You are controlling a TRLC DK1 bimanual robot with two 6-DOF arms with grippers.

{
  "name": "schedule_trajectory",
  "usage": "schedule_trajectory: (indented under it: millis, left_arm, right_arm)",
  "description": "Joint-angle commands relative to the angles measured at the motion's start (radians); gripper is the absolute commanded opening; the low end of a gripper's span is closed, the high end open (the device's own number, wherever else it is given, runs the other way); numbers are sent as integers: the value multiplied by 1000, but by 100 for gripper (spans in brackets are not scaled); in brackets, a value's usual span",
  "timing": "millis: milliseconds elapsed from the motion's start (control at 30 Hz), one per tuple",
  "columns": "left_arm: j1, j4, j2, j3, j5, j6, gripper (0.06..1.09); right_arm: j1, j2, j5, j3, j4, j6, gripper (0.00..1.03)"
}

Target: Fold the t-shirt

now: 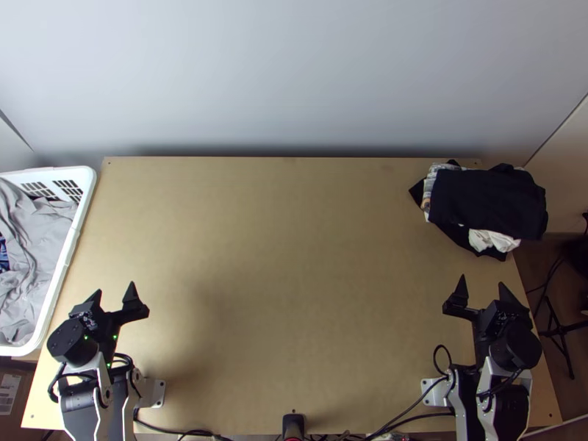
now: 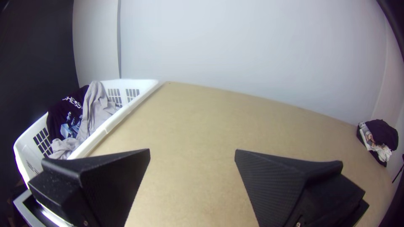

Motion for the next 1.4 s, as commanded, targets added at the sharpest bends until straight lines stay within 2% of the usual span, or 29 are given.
schedule_trajectory:
  millis: [0, 333, 467, 700, 967, 1200, 1300, 1367]
  left_arm:
    - [1, 0, 0, 0, 0, 0, 104]
    - [0, 0, 0, 0, 0, 0, 104]
    - [0, 0, 0, 0, 2, 0, 104]
    - [0, 0, 0, -1, 0, 0, 104]
    - [0, 0, 0, 0, 0, -1, 104]
    - [-5, 0, 0, 0, 3, 0, 104]
    - [-74, -4, 0, 2, 0, 3, 104]
    - [-92, -6, 0, 0, 0, 82, 104]
  right_arm:
    - [0, 0, 0, 0, 0, 0, 99]
    - [8, 0, 0, 0, 0, 0, 99]
    - [15, 0, -1, 11, -70, 11, 99]
    - [43, 0, 0, 36, -44, 31, 99]
    - [35, 12, 2, 128, -21, -69, 99]
    - [26, 178, 20, 315, -120, -72, 99]
    - [26, 235, 26, 382, -190, -63, 99]
    - [28, 264, 29, 425, -228, -41, 99]
